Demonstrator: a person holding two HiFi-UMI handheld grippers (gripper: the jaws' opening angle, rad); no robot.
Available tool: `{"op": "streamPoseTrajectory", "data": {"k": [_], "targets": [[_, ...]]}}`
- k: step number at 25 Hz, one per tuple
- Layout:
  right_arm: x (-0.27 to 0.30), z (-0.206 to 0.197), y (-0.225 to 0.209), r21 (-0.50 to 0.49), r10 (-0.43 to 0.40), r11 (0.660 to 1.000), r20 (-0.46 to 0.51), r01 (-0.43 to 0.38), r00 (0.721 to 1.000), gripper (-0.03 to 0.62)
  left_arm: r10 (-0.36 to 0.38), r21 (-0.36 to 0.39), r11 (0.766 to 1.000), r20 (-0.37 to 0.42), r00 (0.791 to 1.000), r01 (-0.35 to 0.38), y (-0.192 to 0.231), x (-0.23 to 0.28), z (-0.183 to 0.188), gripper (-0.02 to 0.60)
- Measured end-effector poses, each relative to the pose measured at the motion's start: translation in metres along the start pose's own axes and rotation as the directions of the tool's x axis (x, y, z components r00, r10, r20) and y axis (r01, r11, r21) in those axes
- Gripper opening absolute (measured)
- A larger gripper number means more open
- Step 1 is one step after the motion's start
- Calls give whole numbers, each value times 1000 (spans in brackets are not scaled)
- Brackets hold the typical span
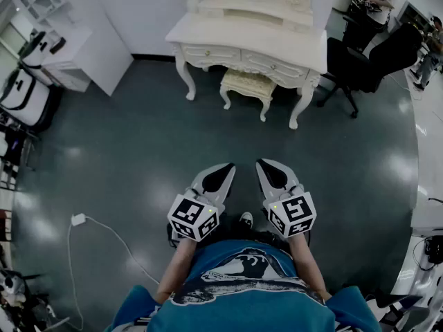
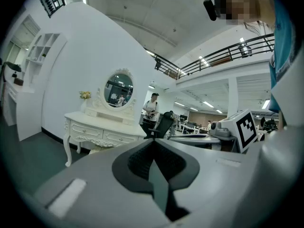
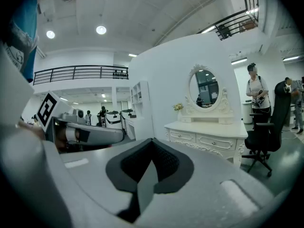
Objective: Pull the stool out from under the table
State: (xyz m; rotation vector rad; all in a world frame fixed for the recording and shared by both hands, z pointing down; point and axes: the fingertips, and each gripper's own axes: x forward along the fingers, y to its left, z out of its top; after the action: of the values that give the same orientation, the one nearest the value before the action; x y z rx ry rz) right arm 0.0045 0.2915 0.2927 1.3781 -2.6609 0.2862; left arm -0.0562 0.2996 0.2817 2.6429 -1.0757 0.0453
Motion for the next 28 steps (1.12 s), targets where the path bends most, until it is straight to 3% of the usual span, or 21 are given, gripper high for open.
{"op": "streamPoseTrajectory", "data": {"k": [12,28], "targets": [[-1,1,-1,-15,0,1000,33,0,999,2,16,21,1000,-1,1000,-16,-4,-2,-2,12],[3,-4,-17,52,31,998,35,-33,999,2,43,15,999,-27,999,-43,-3,6,-4,12]]}}
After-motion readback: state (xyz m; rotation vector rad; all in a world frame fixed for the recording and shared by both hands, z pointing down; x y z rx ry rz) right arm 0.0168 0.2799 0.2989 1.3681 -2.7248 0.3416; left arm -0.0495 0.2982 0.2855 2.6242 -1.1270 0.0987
